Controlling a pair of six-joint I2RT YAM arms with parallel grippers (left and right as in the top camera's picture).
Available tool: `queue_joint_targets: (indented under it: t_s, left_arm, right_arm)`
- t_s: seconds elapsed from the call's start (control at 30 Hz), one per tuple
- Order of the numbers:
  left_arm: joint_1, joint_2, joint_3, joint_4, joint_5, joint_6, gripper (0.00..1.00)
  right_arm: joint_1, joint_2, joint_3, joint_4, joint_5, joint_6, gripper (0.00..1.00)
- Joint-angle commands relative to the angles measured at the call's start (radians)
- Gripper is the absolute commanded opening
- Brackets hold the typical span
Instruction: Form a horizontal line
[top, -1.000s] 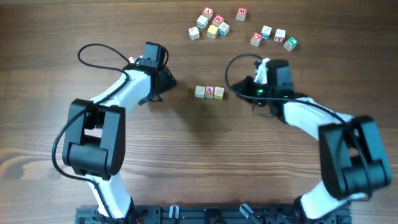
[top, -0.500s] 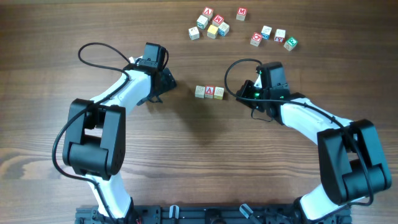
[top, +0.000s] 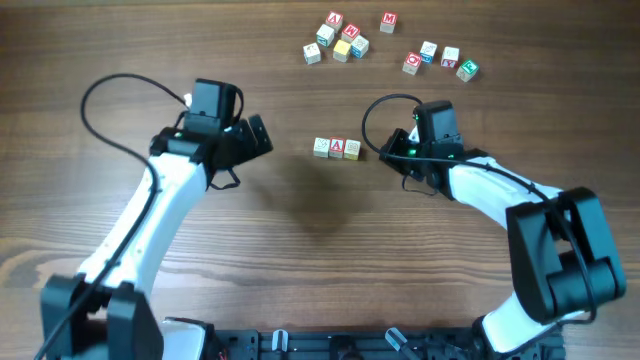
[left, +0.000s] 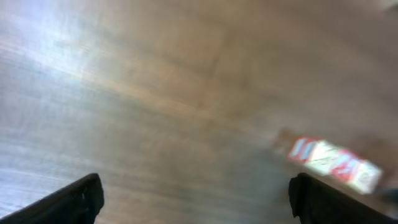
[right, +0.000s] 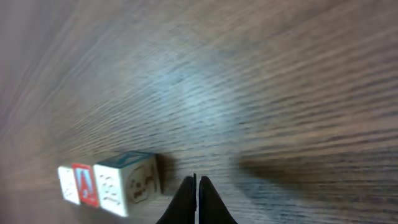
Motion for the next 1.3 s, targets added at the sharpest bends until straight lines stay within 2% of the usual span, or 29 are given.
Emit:
queue_joint_targets:
  t_s: [0.0,0.03,0.33,0.53,0.73,0.87,1.27]
  left_arm:
    - [0.003,0.027,0.0,0.04,0.04,0.023,0.13]
    - [0.003,0.041,-0.001,0.057,0.079,0.023,0.04]
    - [0.003,0.285,-0.002,0.262,0.363,0.022,0.04]
    - [0.003,0.446,-0.002,0.368,0.518,-0.035,0.04]
    - [0.001,0.521,-0.002,0.489,0.545,-0.068,0.04]
    - [0.0,0.556,-0.003,0.537,0.545,-0.069,0.04]
    - [-0.013,0.607,-0.003,0.567,0.589,-0.084,0.04]
  right_arm:
    - [0.002,0.041,0.005,0.014,-0.003,0.058,0.05]
    - [0.002,0.041,0.005,0.015,-0.005,0.058,0.05]
    - [0.002,0.048,0.005,0.029,-0.028,0.058,0.04]
    - [0.002,0.048,0.005,0.029,-0.028,0.054,0.04]
    - [0.002,0.048,0.005,0.03,-0.051,0.047,0.05]
    - [0.002,0.048,0.005,0.028,-0.146,0.026,0.05]
    - [0.002,0.048,0.005,0.131,-0.209,0.011,0.05]
